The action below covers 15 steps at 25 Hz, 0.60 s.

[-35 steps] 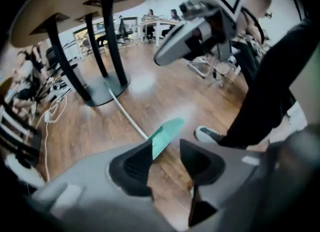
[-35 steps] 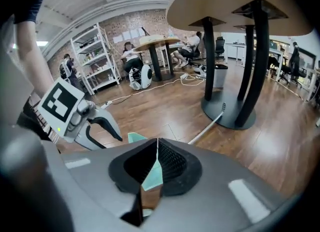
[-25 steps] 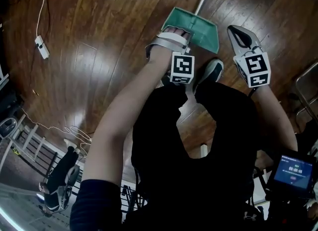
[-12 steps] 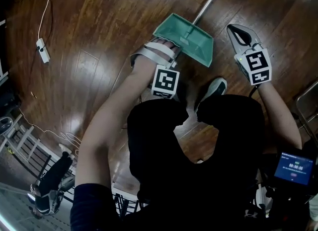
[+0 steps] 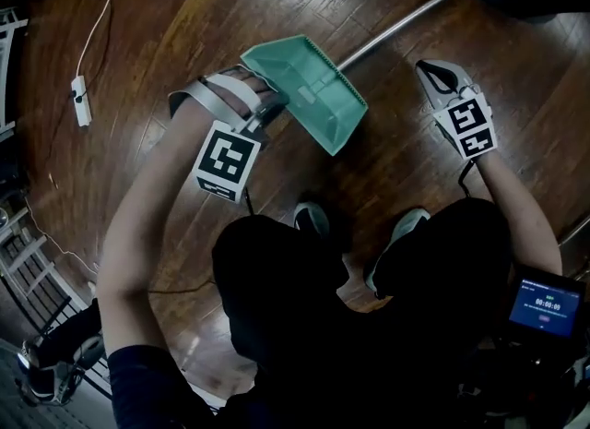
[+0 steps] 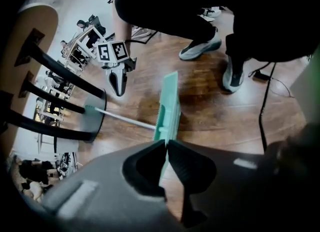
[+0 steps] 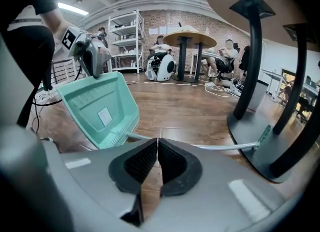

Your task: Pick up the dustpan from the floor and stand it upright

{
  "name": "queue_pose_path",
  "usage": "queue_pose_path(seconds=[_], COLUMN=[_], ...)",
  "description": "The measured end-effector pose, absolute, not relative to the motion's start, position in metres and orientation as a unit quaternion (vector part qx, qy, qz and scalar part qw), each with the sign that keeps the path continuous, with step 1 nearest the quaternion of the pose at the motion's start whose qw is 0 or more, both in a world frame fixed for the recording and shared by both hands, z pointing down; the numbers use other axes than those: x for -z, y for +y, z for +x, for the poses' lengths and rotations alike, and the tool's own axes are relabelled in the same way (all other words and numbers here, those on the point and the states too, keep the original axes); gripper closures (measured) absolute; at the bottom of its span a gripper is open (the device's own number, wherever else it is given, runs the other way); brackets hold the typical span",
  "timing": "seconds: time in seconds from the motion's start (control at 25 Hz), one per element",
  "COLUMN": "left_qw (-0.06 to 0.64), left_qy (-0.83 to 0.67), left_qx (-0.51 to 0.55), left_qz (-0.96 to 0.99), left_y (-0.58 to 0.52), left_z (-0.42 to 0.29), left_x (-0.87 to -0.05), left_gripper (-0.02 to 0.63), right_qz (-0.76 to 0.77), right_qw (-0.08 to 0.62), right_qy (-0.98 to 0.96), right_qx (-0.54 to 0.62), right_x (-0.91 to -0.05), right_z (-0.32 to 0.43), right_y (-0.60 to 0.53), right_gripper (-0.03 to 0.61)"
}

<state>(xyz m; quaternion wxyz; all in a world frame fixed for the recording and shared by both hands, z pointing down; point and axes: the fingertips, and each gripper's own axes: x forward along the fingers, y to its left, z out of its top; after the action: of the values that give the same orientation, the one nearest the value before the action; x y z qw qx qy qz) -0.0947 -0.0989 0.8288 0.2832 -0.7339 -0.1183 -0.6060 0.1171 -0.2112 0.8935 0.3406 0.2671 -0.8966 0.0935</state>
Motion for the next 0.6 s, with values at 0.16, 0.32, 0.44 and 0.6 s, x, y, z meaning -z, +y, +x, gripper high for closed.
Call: queue_pose_path(seconds=[0.16,0.32,0.44,0.6], left_qw=[0.296,0.307,0.328,0.297], left_qy=[-0.118,-0.124,-0.156,-0.146], left_qx=[0.617,0.616,0.623,0.654], left_qz=[-0.719,-0.715,-0.692,-0.680], left_y=[-0.098,-0.085,-0.064,-0.044], left_z=[-0.129,-0.178,-0.213,-0.266], left_x=[-0.827,-0.829,-0.826,-0.813], left_gripper=[0.590,0.594,0.601,0.592], right_qz=[0.269,0.265,0.258,0.267], right_qw=[0.342,0.355,0.352,0.359], right_qy=[-0.896,-0.894,-0.898,-0.893], right_qx=[-0.085,-0.074,-0.060,-0.050], right_x=[-0.907,-0.914,-0.902,-0.883], right_z=[0.120,0.107,0.101,0.123], right_y=[-0.219,-0.224,-0.215,-0.207], right_gripper=[0.566,0.566,0.566,0.566])
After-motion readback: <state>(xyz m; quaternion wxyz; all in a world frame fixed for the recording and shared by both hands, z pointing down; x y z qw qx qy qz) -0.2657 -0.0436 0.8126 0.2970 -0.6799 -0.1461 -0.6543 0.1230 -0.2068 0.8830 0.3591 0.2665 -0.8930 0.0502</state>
